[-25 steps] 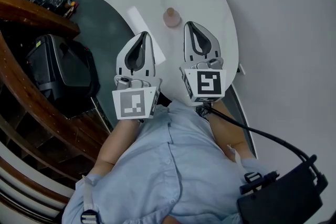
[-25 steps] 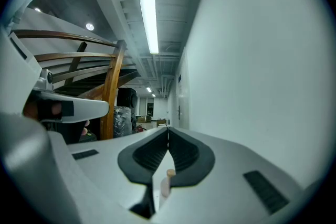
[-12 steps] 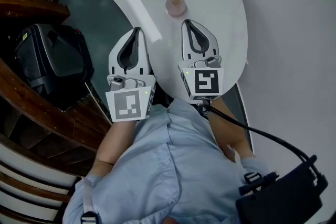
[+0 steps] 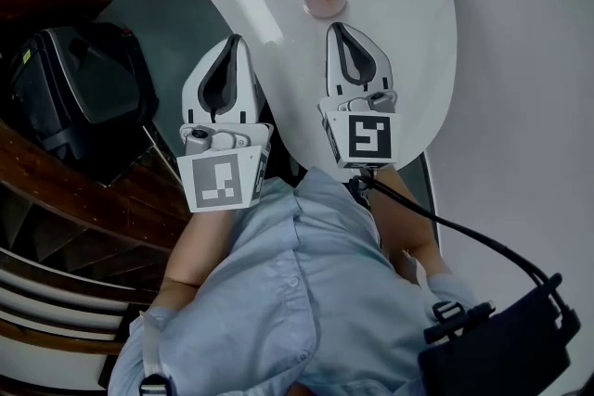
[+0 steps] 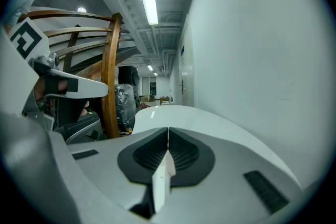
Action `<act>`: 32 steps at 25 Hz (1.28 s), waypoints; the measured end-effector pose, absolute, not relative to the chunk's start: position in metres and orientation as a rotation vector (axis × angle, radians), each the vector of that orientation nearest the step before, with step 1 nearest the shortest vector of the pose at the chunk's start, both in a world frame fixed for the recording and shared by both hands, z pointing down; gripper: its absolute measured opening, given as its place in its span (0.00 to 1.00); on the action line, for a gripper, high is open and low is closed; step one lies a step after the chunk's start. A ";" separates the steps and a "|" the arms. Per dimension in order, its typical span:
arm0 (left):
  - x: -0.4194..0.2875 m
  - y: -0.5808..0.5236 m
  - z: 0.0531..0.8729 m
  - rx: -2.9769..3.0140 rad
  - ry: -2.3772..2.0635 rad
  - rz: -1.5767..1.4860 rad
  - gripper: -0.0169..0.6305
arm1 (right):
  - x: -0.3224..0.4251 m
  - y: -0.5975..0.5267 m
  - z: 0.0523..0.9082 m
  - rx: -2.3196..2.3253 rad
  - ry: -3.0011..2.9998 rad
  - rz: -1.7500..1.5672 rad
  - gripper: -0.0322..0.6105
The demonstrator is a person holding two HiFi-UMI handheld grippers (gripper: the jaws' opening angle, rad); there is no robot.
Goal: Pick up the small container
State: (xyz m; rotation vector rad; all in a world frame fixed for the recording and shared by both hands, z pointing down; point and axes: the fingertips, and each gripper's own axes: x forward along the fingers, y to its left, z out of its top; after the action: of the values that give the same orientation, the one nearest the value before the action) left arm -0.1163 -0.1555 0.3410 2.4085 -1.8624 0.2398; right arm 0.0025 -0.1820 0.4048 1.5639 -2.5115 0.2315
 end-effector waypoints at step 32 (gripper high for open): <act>-0.128 -0.209 0.370 2.377 -1.768 0.310 0.02 | -0.002 -0.227 0.446 1.585 -2.441 0.326 0.49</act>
State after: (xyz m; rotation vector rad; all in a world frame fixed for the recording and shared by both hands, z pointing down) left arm -0.1278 -0.2089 0.3698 2.3772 -1.7681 0.3103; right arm -0.0022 -0.2273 0.4456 1.5846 -2.4412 0.3264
